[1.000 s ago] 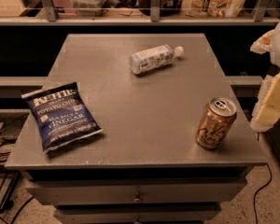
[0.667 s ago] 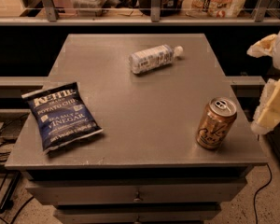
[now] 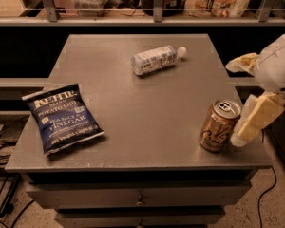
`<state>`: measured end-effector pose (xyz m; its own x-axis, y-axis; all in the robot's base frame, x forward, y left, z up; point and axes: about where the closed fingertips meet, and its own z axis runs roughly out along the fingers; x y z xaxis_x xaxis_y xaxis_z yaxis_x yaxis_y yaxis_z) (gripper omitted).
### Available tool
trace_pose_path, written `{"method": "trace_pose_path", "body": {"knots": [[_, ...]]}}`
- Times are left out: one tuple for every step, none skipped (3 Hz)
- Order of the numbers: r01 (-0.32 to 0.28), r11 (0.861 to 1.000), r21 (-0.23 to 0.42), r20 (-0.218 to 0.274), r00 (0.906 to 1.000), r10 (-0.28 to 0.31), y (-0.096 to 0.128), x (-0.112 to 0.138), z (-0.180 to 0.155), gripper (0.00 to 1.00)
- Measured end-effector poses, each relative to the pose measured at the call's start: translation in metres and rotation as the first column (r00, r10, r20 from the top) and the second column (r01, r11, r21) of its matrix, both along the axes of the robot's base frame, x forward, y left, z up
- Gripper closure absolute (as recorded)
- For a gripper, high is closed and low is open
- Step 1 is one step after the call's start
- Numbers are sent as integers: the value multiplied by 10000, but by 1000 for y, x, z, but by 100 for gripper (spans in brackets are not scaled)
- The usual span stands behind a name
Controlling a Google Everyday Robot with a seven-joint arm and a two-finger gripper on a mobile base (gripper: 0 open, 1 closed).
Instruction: Move orange can near blue chip bag
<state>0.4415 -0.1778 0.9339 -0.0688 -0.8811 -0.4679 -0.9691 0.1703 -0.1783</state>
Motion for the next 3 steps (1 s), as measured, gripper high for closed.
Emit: {"method": "trace_pose_path", "body": {"knots": [[-249,9988,430,-391,9989,266,8,4,-24,0],[132,9996,247,-690,9976,-115,-3,11,-44,16],[418,9988,-244,-409,9982,-428,-15,21,-35,47]]}}
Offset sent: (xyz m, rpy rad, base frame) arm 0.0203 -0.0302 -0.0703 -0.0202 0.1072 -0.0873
